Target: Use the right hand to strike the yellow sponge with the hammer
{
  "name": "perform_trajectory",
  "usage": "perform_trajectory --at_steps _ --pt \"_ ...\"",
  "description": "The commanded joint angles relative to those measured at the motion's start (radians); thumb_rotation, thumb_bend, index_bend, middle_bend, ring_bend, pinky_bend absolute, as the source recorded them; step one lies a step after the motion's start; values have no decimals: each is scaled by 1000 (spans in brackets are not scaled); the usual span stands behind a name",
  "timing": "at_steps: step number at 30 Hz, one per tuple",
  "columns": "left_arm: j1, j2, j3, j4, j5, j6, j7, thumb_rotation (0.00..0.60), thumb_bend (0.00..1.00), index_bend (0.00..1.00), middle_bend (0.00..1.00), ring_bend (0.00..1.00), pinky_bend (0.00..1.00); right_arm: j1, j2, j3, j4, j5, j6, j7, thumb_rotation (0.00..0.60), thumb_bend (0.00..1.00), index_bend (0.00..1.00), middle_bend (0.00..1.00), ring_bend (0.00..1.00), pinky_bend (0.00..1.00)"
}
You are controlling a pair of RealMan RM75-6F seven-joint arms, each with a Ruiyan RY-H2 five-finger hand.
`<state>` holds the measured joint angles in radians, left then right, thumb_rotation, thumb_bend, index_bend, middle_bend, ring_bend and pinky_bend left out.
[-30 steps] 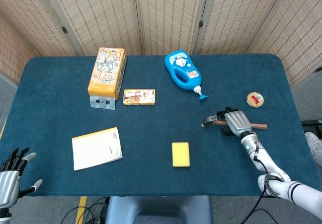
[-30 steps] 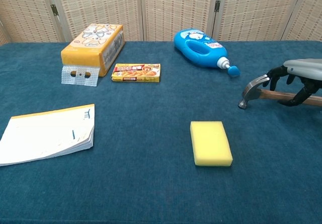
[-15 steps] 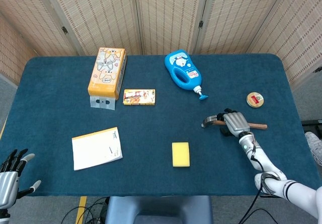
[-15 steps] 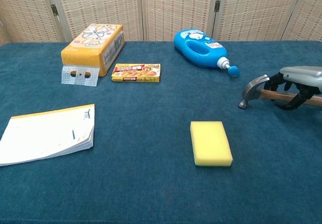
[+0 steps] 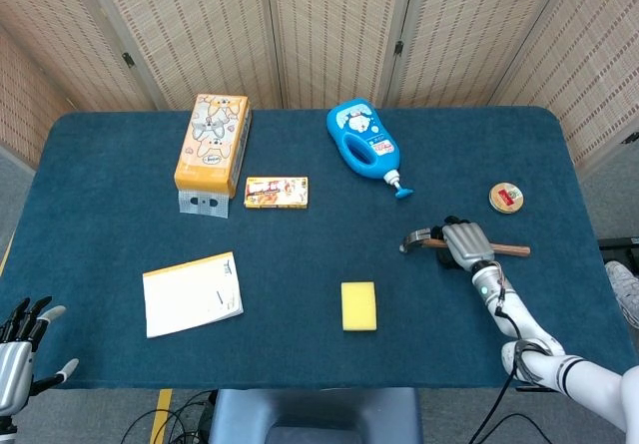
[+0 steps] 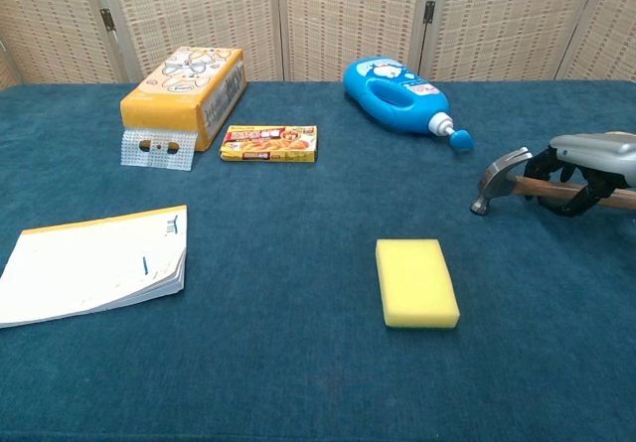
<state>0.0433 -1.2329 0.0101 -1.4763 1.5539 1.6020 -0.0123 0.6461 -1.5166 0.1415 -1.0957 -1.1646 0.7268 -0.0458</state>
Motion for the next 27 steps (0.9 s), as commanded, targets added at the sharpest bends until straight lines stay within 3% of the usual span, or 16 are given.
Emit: perform_trajectory --at_steps 1,10,16,27 --pt "0 -1 -1 2 -1 -1 -1 600 199 241 157 56 199 2 -3 1 2 3 -1 -2 600 456 466 476 181 261" --pt "2 -3 -1 11 -4 -2 -9 600 199 241 157 56 199 4 -8 4 7 14 3 -11 600 492 503 504 199 261" --pt "3 -6 0 16 -4 -4 -12 600 199 241 157 56 199 4 -9 6 7 23 7 -17 600 578 545 540 228 261" --pt "6 -4 -1 19 -8 -5 -14 600 199 239 157 56 199 -19 13 13 -22 -23 64 51 600 667 651 642 348 262"
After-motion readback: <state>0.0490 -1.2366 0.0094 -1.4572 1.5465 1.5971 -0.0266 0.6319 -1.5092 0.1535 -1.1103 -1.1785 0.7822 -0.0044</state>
